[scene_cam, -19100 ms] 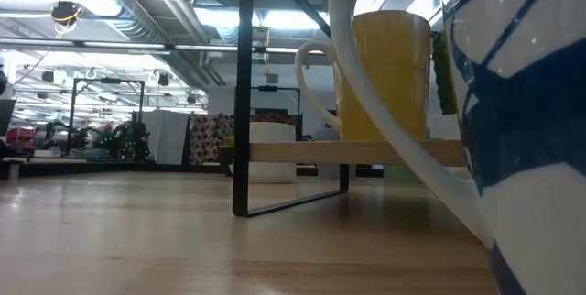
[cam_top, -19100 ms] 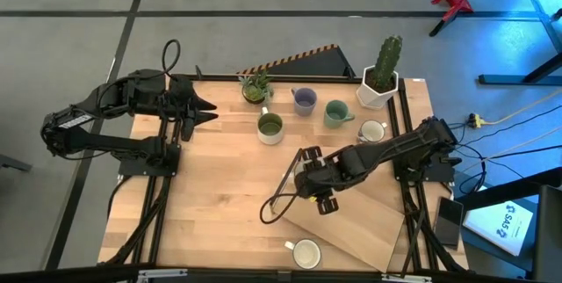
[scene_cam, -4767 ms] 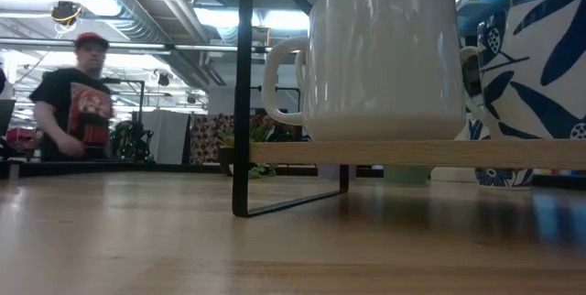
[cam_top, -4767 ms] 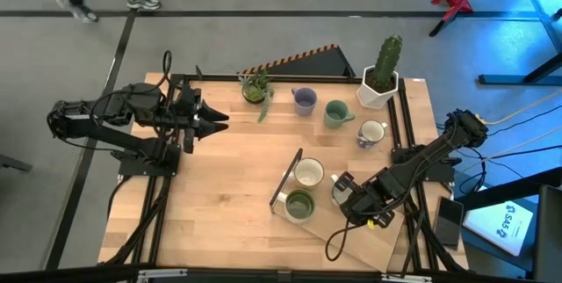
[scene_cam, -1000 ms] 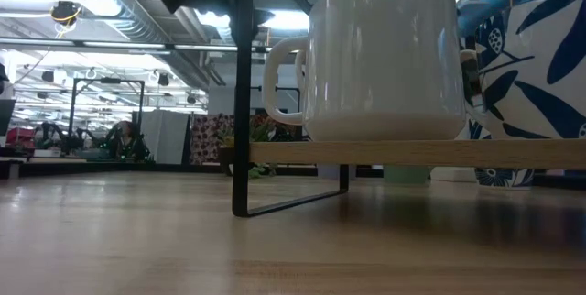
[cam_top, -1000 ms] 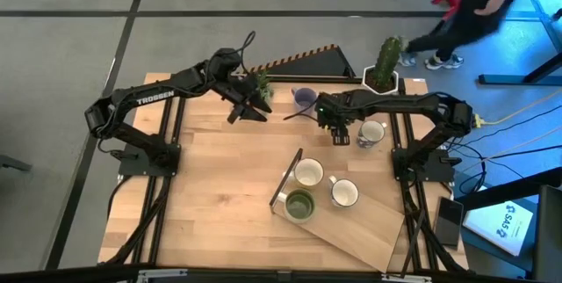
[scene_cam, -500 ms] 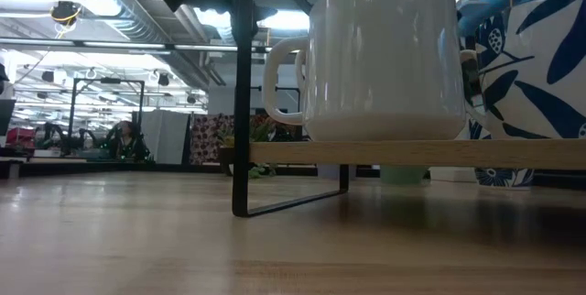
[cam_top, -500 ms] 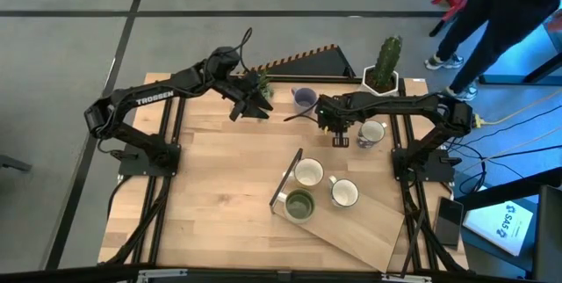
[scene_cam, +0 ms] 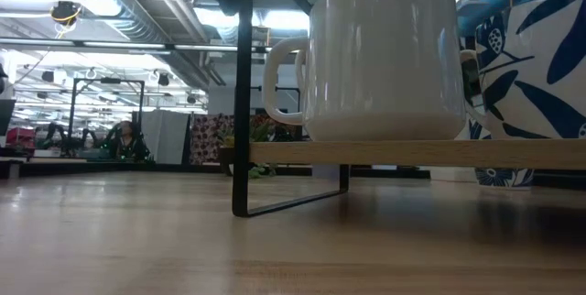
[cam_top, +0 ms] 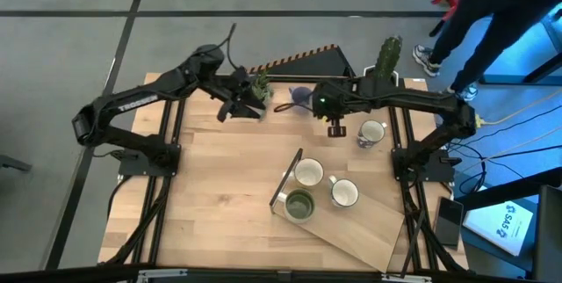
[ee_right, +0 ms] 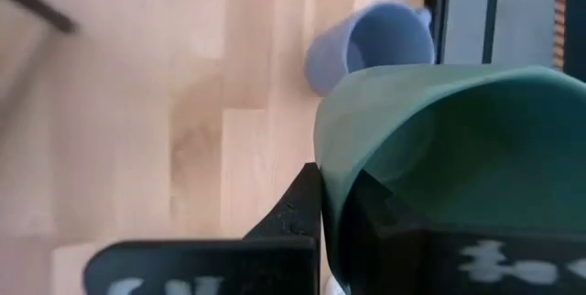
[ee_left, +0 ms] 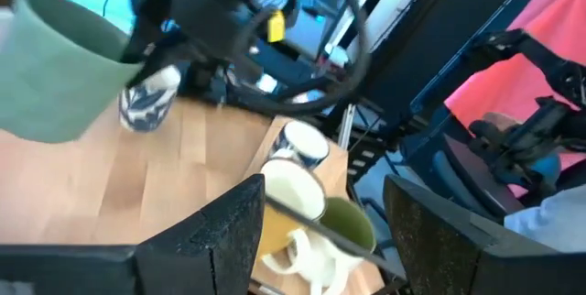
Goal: Place coffee mugs
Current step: Put the green mug on the shelf
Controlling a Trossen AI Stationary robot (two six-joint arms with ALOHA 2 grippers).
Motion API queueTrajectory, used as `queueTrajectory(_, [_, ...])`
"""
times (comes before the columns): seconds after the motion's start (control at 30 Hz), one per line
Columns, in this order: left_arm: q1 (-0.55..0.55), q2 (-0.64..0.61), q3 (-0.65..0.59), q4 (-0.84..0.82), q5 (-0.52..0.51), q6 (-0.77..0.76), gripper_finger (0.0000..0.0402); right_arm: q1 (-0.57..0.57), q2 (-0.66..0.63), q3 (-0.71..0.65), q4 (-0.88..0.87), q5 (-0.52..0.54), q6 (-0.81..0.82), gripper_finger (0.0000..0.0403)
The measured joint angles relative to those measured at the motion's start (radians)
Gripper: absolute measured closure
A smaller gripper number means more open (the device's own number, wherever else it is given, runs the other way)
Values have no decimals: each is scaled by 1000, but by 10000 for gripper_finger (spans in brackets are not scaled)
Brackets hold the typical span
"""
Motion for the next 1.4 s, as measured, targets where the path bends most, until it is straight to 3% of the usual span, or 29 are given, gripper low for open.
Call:
queueTrajectory(0.17, [0,-65,0,2,-35,0,184,89,0,137,-203,1,94,400])
queueTrajectory(0.33, [0,-121,0,-8,-43,-1,184,285,-27,210,-338,-8,275,401])
queueTrajectory(0.47, [0,-162,0,-13,-43,-2,184,494,-52,217,-400,-51,565,401])
queueTrajectory(0.77, [1,-196,0,-15,-54,6,184,910,-48,210,-427,44,1201,402])
queueTrajectory(0.9, [1,-195,0,-15,-62,7,184,1015,-48,210,-427,60,1389,402])
queueTrajectory(1.03, [1,-195,0,-15,-89,27,184,1107,-42,209,-427,-82,1465,403])
queueTrajectory(1.2, [1,-195,0,-15,-102,31,184,1204,-41,208,-430,-150,1619,403])
queueTrajectory(1.4, [1,-195,0,-15,-120,36,184,1237,-41,138,-424,-93,1681,403])
